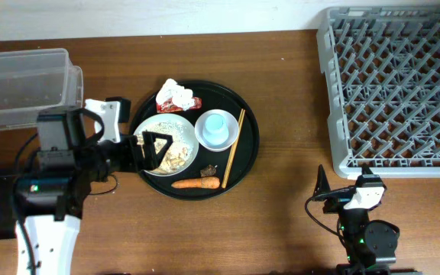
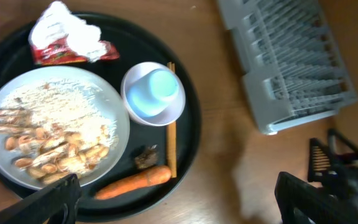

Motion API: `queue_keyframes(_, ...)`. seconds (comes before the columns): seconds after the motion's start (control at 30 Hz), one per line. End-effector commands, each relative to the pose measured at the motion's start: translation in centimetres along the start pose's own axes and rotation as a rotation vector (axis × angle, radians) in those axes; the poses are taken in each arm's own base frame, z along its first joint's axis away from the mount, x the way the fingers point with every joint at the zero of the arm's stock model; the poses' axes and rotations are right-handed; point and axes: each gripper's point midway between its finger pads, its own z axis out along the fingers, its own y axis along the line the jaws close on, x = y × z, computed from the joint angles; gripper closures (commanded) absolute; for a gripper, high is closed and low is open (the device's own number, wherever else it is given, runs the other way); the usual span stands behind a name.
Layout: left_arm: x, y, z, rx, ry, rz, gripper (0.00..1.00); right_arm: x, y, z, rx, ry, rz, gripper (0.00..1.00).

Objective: Sort waste into correct bins and load items into the dishwasher rack
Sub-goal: 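Grasp the rim of the white plate of rice with the left gripper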

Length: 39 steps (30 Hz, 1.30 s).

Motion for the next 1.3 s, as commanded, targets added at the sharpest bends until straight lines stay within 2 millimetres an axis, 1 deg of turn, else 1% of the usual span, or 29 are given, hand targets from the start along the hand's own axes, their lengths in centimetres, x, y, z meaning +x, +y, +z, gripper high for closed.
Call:
queue_keyframes(0.0,0.8,4.6,1.9,-0.344,0.099,-0.018,0.01,0.2,-0.3,0.0,0.016,0.002,-0.006,0.02)
queue_keyframes(0.03,1.8,5.3,3.0,-0.427,0.174,0.011,0.01,0.2,-0.3,0.0,0.016,0.002,-0.006,0.02)
queue_keyframes(0.07,2.6,5.8,4.6,-0.49,0.24,0.051,0.01,0.2,-0.3,0.0,0.016,0.002,-0.006,0.02)
queue_keyframes(0.13,2.9,6.0,6.9,-0.512,0.276,0.092,0.01,0.2,-0.3,0.0,0.016,0.002,-0.006,0.02)
queue_keyframes(0.17,2.8,6.2,8.6,-0.504,0.285,0.102,0.01,0.2,-0.3,0.0,0.016,0.002,-0.006,0.02)
queue_keyframes(0.2,2.4,6.4,9.9,-0.498,0.276,0.108,0.01,0.2,-0.3,0.0,0.016,0.002,-0.006,0.02)
queue_keyframes(0.33,0.6,6.6,13.2,-0.456,0.209,0.123,0.01,0.2,-0.3,0.0,0.016,0.002,-0.006,0.02)
queue_keyframes(0.37,0.3,6.8,14.0,-0.453,0.198,0.127,0.29,0.2,-0.3,0.0,0.016,0.002,-0.006,0.02)
queue_keyframes(0.4,0.3,7.1,14.8,-0.454,0.199,0.123,0.67,0.2,-0.3,0.0,0.016,0.002,-0.006,0.02)
queue_keyframes(0.43,0.5,7.5,15.5,-0.456,0.206,0.12,0.84,0.2,-0.3,0.0,0.016,0.002,-0.006,0.02)
queue_keyframes(0.5,1.0,8.2,16.7,-0.462,0.227,0.113,0.92,0.2,-0.3,0.0,0.016,0.002,-0.006,0.02)
queue_keyframes(0.53,1.5,8.7,17.3,-0.467,0.245,0.109,0.99,0.2,-0.3,0.0,0.016,0.002,-0.006,0.02)
queue_keyframes(0.6,2.5,9.5,18.4,-0.477,0.279,0.077,0.99,0.2,-0.3,0.0,0.016,0.002,-0.006,0.02)
queue_keyframes(0.77,3.4,10.2,20.2,-0.485,0.281,-0.016,0.99,0.2,-0.3,0.0,0.016,0.002,-0.006,0.02)
queue_keyframes(0.87,4.3,8.5,22.3,-0.388,0.296,-0.053,0.99,0.2,-0.3,0.0,0.016,0.002,-0.006,0.01)
queue_keyframes(0.93,5.0,8.1,23.0,-0.389,0.306,-0.079,0.99,0.2,-0.3,0.0,0.016,0.002,-0.007,0.02)
queue_keyframes(0.97,5.4,7.9,23.3,-0.389,0.314,-0.084,0.99,0.2,-0.3,0.0,0.016,0.002,-0.006,0.02)
queue_keyframes(1.13,6.6,8.0,22.9,-0.4,0.358,-0.139,0.99,0.2,-0.3,0.0,0.016,0.002,-0.006,0.02)
queue_keyframes(1.27,7.6,6.9,23.0,-0.361,0.4,-0.163,0.99,0.2,-0.3,0.0,0.016,0.002,-0.006,0.02)
